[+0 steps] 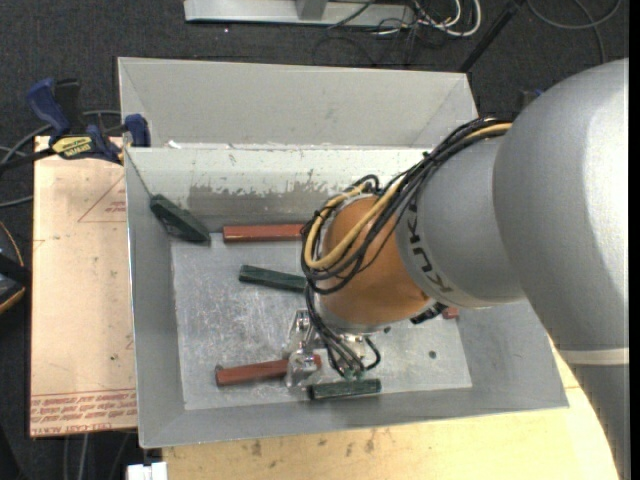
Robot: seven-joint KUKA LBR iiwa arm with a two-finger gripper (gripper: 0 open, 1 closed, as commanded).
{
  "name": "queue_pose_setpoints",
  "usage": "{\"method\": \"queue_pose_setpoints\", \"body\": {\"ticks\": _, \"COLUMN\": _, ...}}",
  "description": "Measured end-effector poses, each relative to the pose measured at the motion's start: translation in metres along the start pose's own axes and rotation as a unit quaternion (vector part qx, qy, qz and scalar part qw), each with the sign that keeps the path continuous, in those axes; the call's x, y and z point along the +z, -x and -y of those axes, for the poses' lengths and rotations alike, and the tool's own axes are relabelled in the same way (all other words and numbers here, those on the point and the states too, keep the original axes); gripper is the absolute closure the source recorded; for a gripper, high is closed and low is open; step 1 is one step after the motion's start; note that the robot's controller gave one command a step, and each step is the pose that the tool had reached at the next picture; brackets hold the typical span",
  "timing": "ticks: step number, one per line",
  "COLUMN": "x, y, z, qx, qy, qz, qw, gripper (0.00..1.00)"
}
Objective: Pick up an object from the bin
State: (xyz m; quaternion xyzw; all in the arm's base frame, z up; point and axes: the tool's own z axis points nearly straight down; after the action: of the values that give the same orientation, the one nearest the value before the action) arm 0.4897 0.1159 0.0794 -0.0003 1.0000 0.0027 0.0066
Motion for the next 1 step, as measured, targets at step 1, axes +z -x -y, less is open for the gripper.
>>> {"method": "queue_pose_setpoints", "body": {"ticks": 1, "x": -0.0052, "y": -0.0031, "z": 0.0004, "qx": 0.0, "qy": -0.002, "qz": -0.0063, "qw": 1.0, "gripper": 1.0}}
